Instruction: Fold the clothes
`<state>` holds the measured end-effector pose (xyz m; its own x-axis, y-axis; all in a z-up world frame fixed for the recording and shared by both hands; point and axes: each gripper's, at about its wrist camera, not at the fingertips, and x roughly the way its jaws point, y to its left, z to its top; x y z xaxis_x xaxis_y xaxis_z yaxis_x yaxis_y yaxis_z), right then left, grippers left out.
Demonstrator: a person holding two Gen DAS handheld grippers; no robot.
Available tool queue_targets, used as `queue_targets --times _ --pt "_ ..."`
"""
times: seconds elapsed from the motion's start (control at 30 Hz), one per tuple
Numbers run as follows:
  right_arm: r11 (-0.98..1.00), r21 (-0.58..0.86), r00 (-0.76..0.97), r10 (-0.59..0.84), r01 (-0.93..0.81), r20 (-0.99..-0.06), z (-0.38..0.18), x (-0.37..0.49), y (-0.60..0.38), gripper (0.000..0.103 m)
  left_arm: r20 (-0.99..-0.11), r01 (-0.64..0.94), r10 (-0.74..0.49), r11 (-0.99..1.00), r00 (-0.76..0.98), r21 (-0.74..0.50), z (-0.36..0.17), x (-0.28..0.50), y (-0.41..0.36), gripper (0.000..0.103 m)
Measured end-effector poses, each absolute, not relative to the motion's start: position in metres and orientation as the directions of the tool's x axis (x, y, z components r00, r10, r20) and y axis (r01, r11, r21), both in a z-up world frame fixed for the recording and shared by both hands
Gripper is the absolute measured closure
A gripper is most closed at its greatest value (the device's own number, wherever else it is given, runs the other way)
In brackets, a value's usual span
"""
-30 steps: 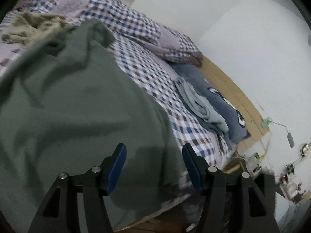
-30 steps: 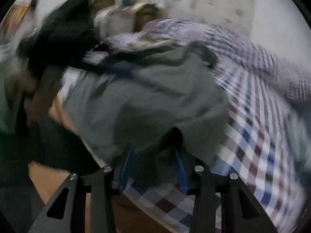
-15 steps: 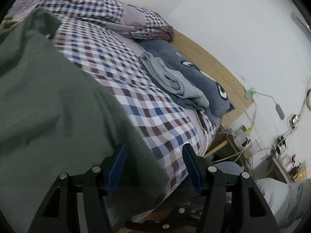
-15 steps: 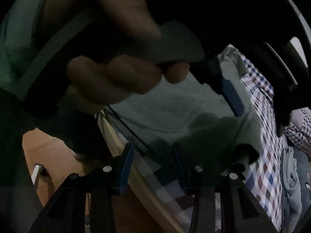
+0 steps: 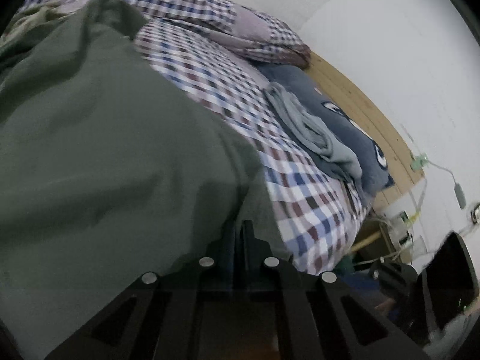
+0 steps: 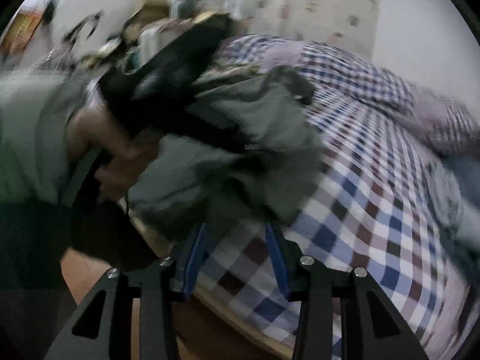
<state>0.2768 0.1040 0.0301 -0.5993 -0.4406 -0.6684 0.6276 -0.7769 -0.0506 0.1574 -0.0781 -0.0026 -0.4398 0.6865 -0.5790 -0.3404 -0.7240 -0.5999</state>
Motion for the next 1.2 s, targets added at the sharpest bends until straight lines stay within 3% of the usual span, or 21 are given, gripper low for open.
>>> queue_targets --times 0.23,0.77,0.97,1.07,1.2 --pt "-0.813 0.214 -0.558 -0.537 0.541 -0.632 0.043 0.246 0.136 0.059 -0.571 -0.271 0.681 -0.719 -0.459 -0.64 -0.012 0.157 -0.107 0.1" --pt "-0.785 0.219 -0.483 -0.547 0.58 -0.684 0.013 0.22 0.07 0.059 -0.54 -0.221 0.716 -0.671 -0.443 -0.708 -0.023 0.16 -0.134 0.1" --pt "-0.787 0.318 -0.477 -0.586 0.529 -0.655 0.009 0.208 0.076 0.059 -0.508 -0.181 0.713 -0.649 -0.482 -0.739 -0.02 0.159 -0.153 0.098" --pt "-0.796 0.351 -0.49 -0.587 0.492 -0.644 0.01 0.203 0.083 0.059 -0.484 -0.157 0.696 -0.642 -0.531 -0.751 -0.017 0.161 -0.167 0.094" --pt "-0.815 0.332 -0.502 -0.561 0.476 -0.658 0.009 0.2 0.083 0.059 -0.472 -0.1 0.653 -0.641 -0.592 -0.761 -0.017 0.162 -0.184 0.079"
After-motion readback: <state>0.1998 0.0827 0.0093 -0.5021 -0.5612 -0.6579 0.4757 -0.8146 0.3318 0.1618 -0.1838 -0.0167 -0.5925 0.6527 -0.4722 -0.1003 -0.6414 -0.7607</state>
